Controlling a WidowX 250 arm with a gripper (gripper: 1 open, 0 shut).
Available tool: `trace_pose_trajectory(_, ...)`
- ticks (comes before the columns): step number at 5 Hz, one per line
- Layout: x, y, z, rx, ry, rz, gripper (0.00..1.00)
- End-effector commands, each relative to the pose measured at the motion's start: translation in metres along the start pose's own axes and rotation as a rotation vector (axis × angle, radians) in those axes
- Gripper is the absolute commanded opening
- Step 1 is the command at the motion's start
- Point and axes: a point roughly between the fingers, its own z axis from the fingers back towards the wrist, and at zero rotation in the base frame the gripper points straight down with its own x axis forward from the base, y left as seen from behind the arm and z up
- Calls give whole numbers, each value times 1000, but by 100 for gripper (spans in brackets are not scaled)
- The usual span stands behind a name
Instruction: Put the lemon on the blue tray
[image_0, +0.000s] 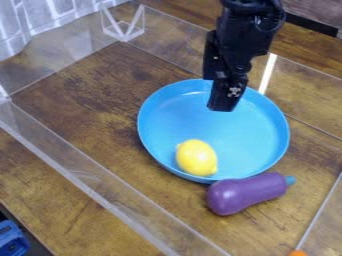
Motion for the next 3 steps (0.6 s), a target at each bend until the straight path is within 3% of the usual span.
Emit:
trace_pose_trajectory(1, 15, -2, 16, 31, -59, -40, 100)
trace_pose_trajectory(3, 25, -14, 18, 27, -76, -126, 100)
